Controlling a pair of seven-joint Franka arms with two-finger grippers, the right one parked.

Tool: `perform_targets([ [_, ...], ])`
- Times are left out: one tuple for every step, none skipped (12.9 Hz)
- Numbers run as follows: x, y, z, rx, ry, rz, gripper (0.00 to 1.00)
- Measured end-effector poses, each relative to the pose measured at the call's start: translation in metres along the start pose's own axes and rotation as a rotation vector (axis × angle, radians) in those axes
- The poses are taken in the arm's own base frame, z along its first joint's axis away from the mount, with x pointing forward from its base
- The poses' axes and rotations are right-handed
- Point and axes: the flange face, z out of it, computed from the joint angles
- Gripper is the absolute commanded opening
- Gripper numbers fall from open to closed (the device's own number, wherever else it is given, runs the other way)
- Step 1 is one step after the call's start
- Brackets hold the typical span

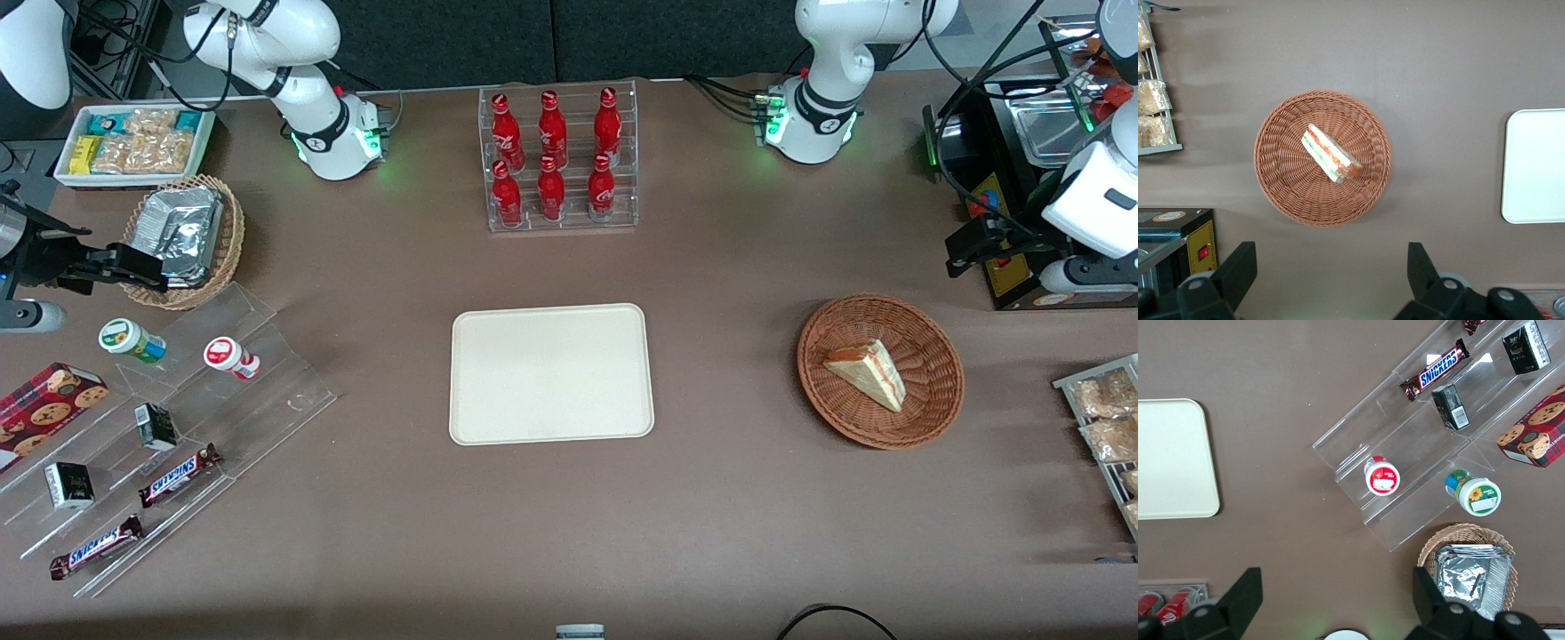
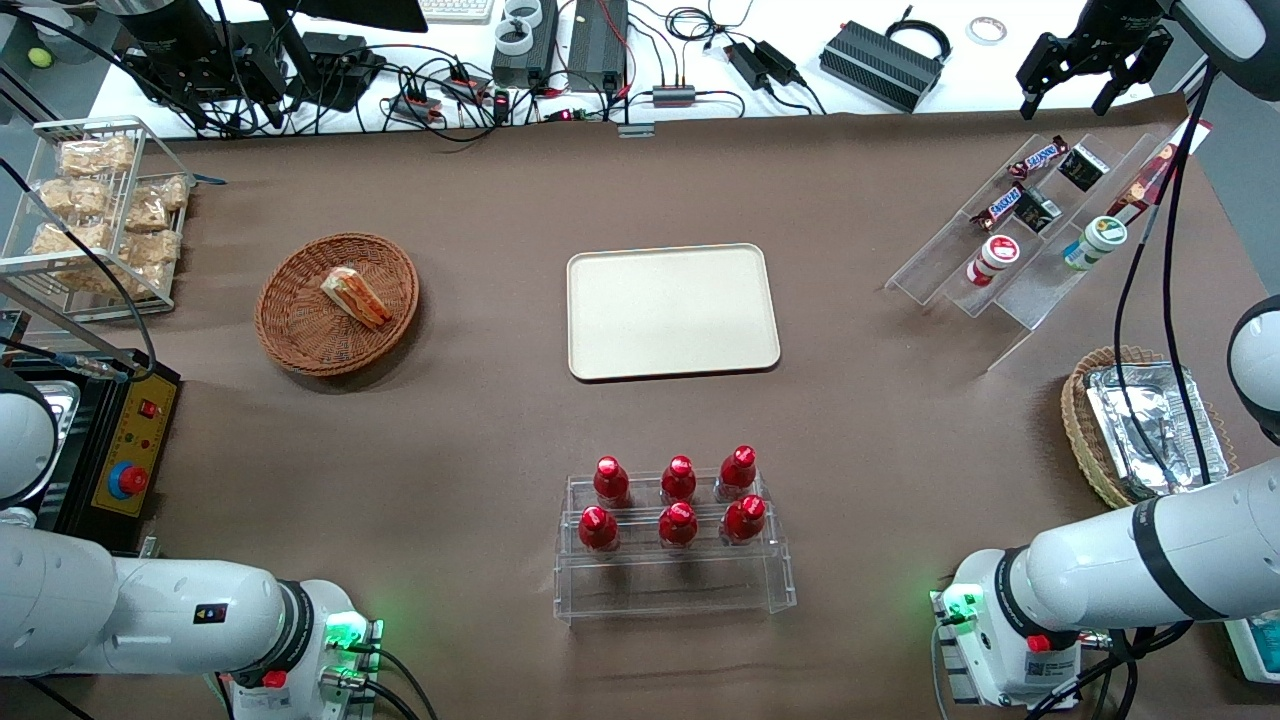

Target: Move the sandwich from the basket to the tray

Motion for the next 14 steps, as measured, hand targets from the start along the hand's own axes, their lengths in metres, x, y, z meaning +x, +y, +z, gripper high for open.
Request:
perform_targets([
  [0.0, 0.0, 0.0, 0.0, 0.0, 0.0, 1.0],
  [0.0, 0.0, 0.0, 0.0, 0.0, 0.0, 1.0],
  [0.0, 0.0, 0.0, 0.0, 0.0, 0.0, 1.0],
  [0.0, -0.001, 0.0, 0.0, 0.0, -0.001, 1.0],
  [0.0, -0.002, 0.0, 0.0, -0.001, -0.004, 1.0],
  [0.001, -0.004, 0.001, 0.0, -0.003, -0.011, 1.0],
  [0.001, -0.005, 0.004, 0.001, -0.009, -0.036, 1.0],
  [0.002, -0.007, 0.009, 0.002, -0.023, -0.099, 1.0],
  [0.004, -0.007, 0.018, 0.007, -0.043, -0.2, 1.0],
  [0.008, -0.007, 0.03, 0.015, -0.065, -0.323, 1.0],
  [0.013, -0.006, 0.042, 0.025, -0.085, -0.44, 1.0],
  [0.019, -0.005, 0.055, 0.035, -0.102, -0.538, 1.0],
  [0.025, -0.004, 0.066, 0.043, -0.113, -0.605, 1.0],
  [0.03, -0.003, 0.077, 0.05, -0.125, -0.643, 1.0],
])
